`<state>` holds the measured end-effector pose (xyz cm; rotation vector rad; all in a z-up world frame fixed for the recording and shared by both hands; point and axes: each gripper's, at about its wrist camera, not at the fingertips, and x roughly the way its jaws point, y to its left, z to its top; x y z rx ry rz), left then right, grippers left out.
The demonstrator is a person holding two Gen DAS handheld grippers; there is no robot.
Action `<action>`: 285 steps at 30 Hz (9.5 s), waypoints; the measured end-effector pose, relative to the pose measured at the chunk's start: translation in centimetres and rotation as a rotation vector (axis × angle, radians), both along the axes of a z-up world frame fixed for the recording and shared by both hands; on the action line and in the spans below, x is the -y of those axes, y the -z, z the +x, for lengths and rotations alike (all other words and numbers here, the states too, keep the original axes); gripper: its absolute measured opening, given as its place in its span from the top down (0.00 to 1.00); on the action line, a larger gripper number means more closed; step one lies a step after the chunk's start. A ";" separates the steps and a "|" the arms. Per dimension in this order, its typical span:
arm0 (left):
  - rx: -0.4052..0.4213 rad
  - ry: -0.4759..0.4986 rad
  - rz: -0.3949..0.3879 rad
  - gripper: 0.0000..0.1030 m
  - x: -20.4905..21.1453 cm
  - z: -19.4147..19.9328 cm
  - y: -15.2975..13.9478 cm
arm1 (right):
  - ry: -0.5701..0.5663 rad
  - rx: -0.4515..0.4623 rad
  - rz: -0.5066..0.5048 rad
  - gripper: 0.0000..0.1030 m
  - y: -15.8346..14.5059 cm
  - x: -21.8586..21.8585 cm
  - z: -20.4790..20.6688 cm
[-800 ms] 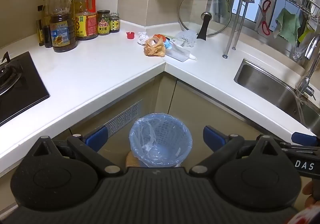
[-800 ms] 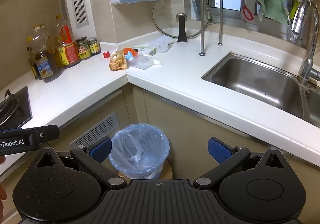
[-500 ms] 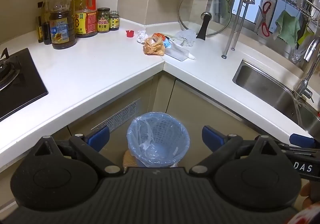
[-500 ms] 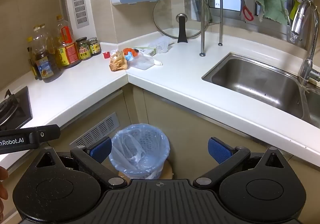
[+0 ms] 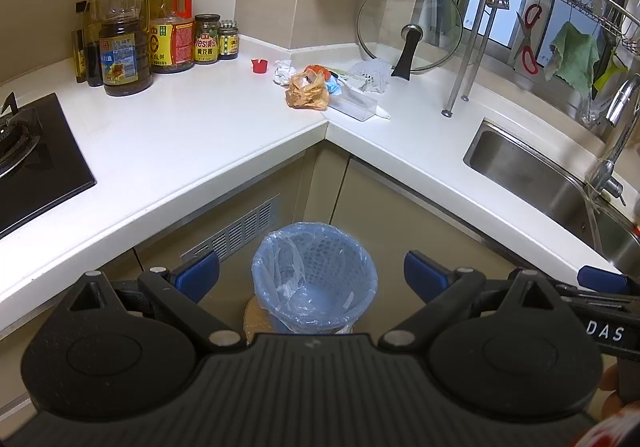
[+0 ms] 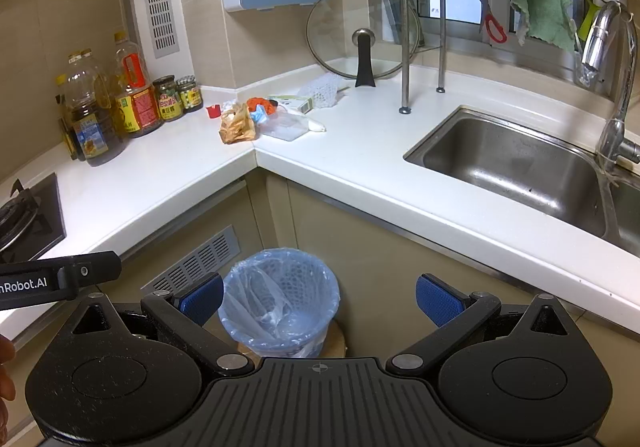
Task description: Collect trash
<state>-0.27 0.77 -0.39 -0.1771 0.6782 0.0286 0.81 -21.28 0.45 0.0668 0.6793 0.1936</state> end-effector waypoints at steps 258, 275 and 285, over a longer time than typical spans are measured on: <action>-0.373 -0.241 -0.080 0.55 0.4 24.1 24.8 | -0.732 -0.336 -0.164 0.88 25.7 -6.3 31.8; -0.383 -0.270 -0.074 0.55 0.0 22.9 24.4 | -0.741 -0.341 -0.160 0.88 25.3 -6.8 31.7; -0.383 -0.275 -0.075 0.55 -0.1 22.8 24.5 | -0.745 -0.362 -0.154 0.88 25.8 -7.5 31.6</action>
